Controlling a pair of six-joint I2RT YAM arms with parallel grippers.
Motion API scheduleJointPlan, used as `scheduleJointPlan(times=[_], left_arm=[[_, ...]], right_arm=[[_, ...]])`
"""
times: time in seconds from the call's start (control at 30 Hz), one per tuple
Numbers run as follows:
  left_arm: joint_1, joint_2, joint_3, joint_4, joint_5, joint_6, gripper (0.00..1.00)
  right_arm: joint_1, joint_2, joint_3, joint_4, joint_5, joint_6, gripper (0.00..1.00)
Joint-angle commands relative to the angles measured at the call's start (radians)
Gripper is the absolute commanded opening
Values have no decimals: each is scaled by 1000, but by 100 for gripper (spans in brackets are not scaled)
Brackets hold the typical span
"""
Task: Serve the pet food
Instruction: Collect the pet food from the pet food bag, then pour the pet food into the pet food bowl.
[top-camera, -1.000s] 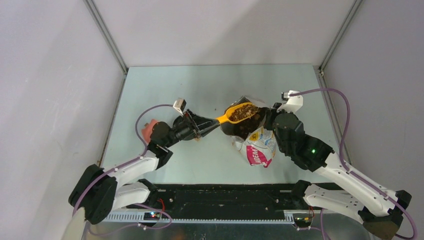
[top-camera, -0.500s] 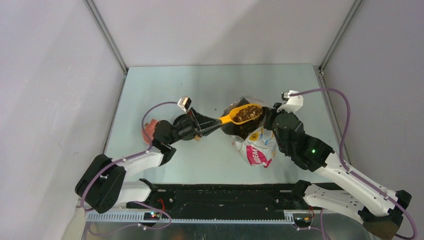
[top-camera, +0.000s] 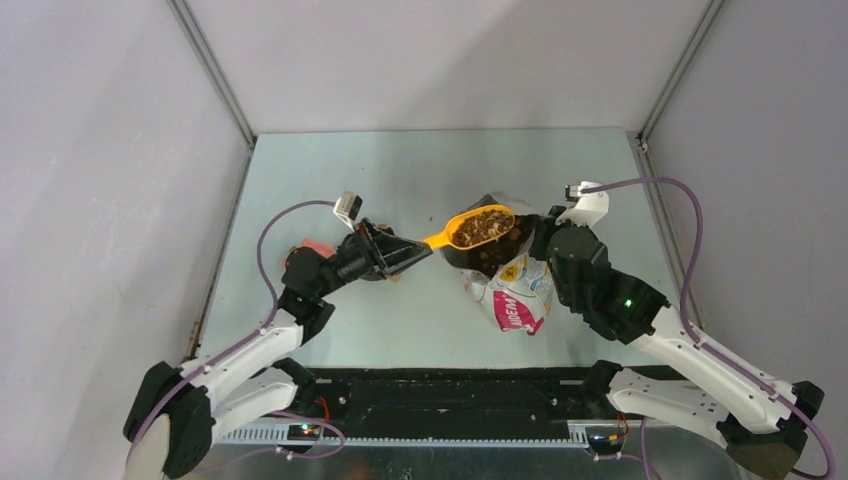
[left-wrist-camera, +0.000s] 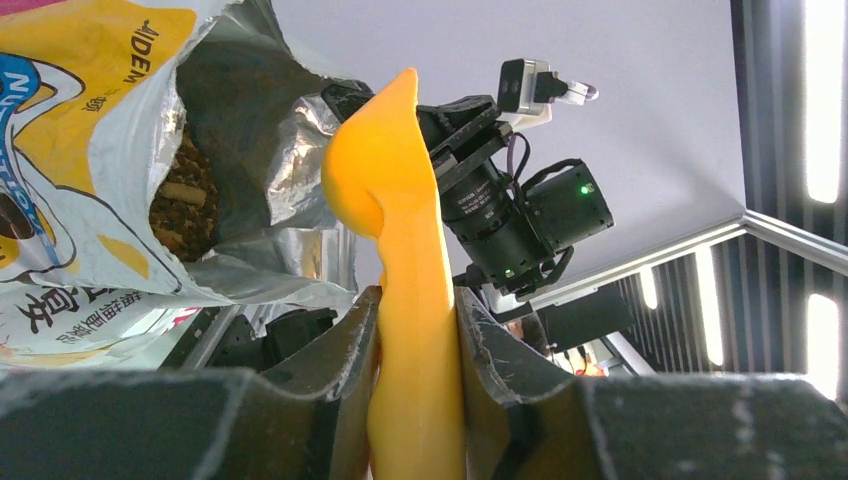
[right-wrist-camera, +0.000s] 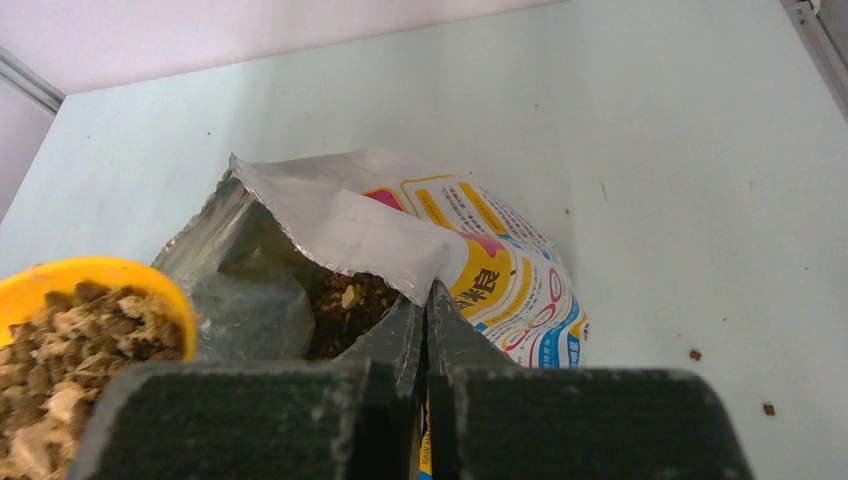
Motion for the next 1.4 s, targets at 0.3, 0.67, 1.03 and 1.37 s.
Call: scheduleJointPlan(times=[0.3, 0.67, 1.03, 1.37], left_arm=[[50, -213, -55, -128, -44, 64, 0], [201, -413, -122, -287, -102, 42, 0], [383, -575, -181, -522, -127, 66, 0], [507, -712, -171, -892, -220, 194, 0]], right_arm=[[13, -34, 24, 101, 48, -3, 0], [12, -34, 24, 98, 57, -2, 0], [13, -25, 25, 101, 70, -8, 0], [8, -18, 25, 105, 78, -15, 0]])
